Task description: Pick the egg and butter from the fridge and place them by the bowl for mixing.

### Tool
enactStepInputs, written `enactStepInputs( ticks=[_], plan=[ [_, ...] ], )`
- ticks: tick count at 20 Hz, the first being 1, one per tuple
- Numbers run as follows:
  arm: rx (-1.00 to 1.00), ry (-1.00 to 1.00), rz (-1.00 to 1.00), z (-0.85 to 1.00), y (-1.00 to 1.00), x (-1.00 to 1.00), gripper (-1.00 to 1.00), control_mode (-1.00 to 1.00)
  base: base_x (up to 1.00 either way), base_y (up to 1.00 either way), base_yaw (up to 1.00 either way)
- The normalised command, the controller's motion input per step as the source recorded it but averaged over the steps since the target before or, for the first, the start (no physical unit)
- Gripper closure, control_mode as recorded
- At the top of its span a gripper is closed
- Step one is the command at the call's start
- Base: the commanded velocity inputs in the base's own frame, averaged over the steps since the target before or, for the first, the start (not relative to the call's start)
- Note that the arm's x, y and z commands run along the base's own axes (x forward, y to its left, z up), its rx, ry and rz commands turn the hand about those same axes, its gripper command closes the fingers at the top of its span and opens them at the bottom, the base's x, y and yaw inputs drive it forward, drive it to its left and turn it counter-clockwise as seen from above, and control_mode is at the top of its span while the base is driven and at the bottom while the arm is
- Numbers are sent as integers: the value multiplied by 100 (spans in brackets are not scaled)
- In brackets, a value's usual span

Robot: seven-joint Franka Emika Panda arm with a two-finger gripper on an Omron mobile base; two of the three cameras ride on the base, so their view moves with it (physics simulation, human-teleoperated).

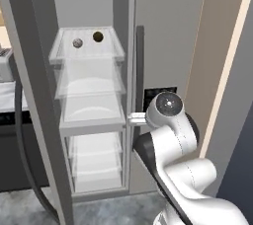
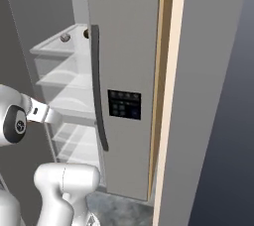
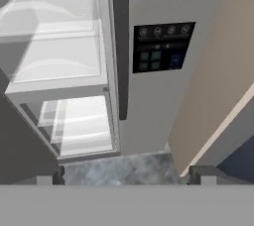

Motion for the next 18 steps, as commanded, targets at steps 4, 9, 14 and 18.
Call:
enactStepInputs(
  ticks=[4,9,14,18],
  plan=[
    [0,0,0,0,0,0,-100,100,32,41,0],
    [0,0,0,0,0,0,-100,100,40,30,0],
    [0,0,0,0,0,0,-100,100,54,5,0],
    [0,0,0,0,0,0,-100,100,62,-1,2]
  ],
)
